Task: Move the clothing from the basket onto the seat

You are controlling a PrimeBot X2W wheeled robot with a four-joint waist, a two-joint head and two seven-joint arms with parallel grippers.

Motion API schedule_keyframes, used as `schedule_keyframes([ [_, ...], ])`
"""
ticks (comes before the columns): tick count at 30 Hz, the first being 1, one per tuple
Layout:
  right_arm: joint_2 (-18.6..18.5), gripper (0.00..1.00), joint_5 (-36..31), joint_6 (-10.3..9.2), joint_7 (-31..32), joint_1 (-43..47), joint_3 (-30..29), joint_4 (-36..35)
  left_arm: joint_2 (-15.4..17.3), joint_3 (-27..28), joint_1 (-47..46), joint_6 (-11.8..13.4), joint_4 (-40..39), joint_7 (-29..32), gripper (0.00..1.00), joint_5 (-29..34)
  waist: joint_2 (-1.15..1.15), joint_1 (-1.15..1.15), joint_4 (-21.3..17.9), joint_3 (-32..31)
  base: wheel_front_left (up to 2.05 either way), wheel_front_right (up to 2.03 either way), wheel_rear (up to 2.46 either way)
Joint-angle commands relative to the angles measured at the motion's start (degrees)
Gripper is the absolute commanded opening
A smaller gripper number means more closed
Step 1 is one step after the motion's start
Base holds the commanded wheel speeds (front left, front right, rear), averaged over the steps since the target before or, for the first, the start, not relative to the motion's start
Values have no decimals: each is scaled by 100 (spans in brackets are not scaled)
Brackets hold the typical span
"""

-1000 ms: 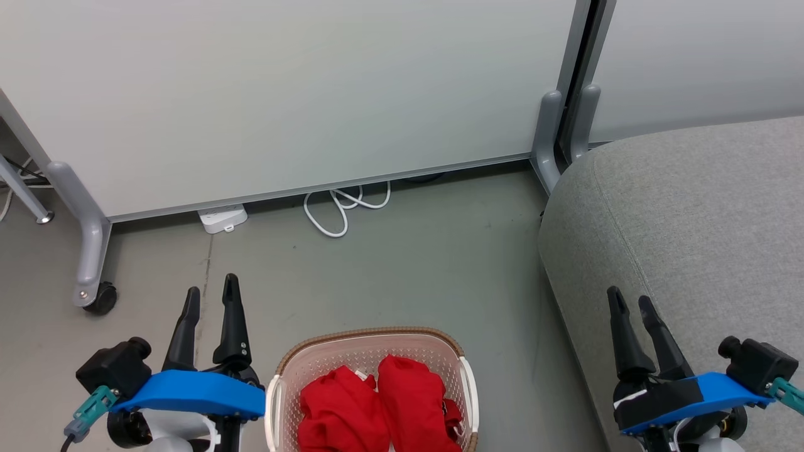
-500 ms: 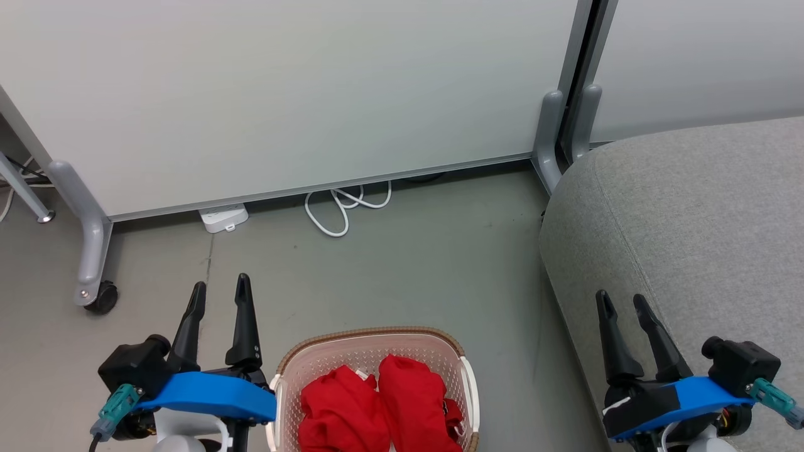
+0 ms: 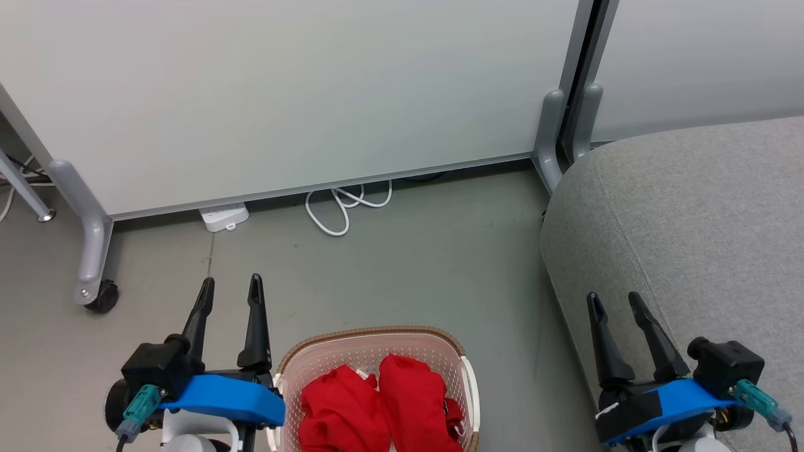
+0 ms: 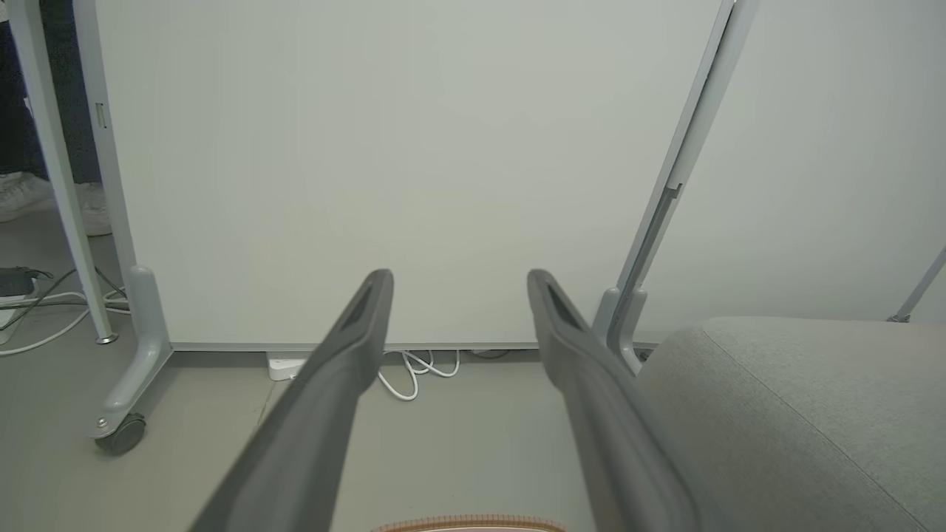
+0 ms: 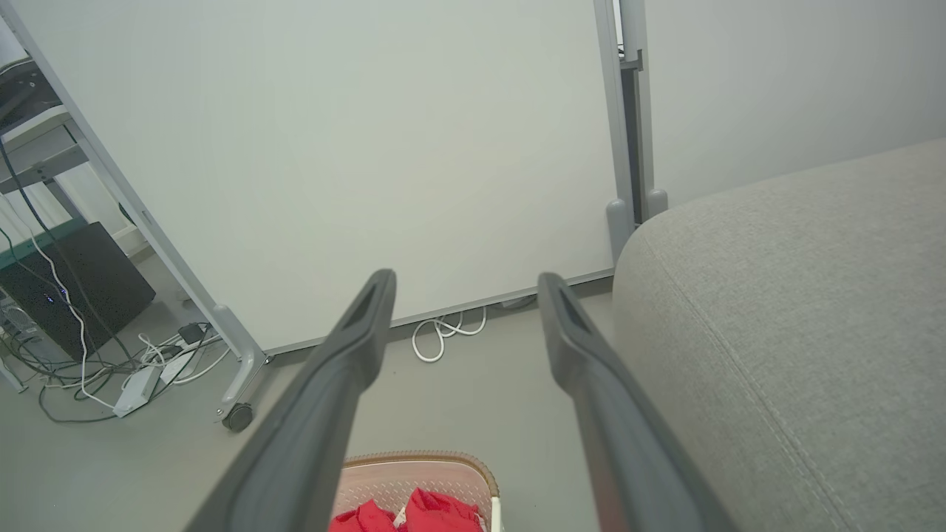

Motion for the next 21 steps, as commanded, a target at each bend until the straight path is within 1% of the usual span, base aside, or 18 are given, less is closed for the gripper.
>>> schedule_keyframes([
  [1,-37,100,-154,12,-61,-121,18,-10,28,-32,-107,-22,-11,-57,100,134,0,0,0,1,0,0,0],
  [21,-40,100,-1037,13,-287,-99,8,62,6,-53,-92,-59,146,-285,100,968,0,0,22,-18,0,0,0],
])
